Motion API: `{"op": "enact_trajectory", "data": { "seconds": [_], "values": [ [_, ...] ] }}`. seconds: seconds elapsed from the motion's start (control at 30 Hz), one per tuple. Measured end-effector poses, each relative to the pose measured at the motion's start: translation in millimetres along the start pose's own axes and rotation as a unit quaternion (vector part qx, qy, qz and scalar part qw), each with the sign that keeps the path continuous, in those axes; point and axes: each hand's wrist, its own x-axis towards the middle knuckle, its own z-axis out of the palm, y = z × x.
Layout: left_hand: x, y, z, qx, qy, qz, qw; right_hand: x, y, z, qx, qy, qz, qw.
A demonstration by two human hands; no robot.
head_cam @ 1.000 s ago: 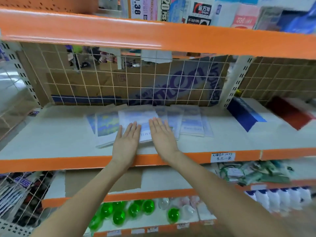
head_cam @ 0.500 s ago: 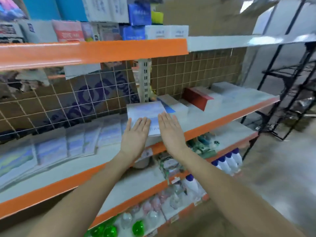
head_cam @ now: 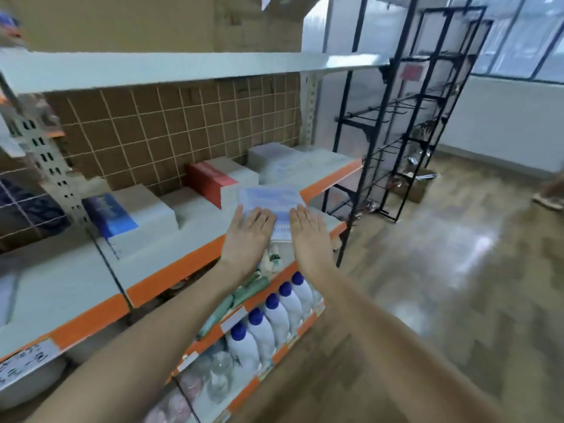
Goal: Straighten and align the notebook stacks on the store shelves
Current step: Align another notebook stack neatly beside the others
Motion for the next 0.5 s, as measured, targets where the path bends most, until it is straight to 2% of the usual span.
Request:
{"op": "enact_trajectory", "data": {
  "seconds": [0.13,0.27,0.4,0.5],
  "values": [
    [61.7,28.0,27.5,0.025,-0.009,0.064,0.998,24.6,58.4,14.4,-0.005,0.003,0.056,0.998],
    [129.7,42.3,73.1,0.006,-0.082,0.058,0.995,64.0,109.3,29.7,-0.031,0.022,0.084,0.996],
    [200.9,42.6,118.7,-0.019,-0.068,0.043,0.997,126.2,151.1,39.1,-0.035,0.032,0.095,0.994],
    [245.5,30.6,144.0,-0.039,-0.075,0.014,0.996,181.1,171.1,41.6,-0.044,0.024,0.066,0.997]
  ]
}}
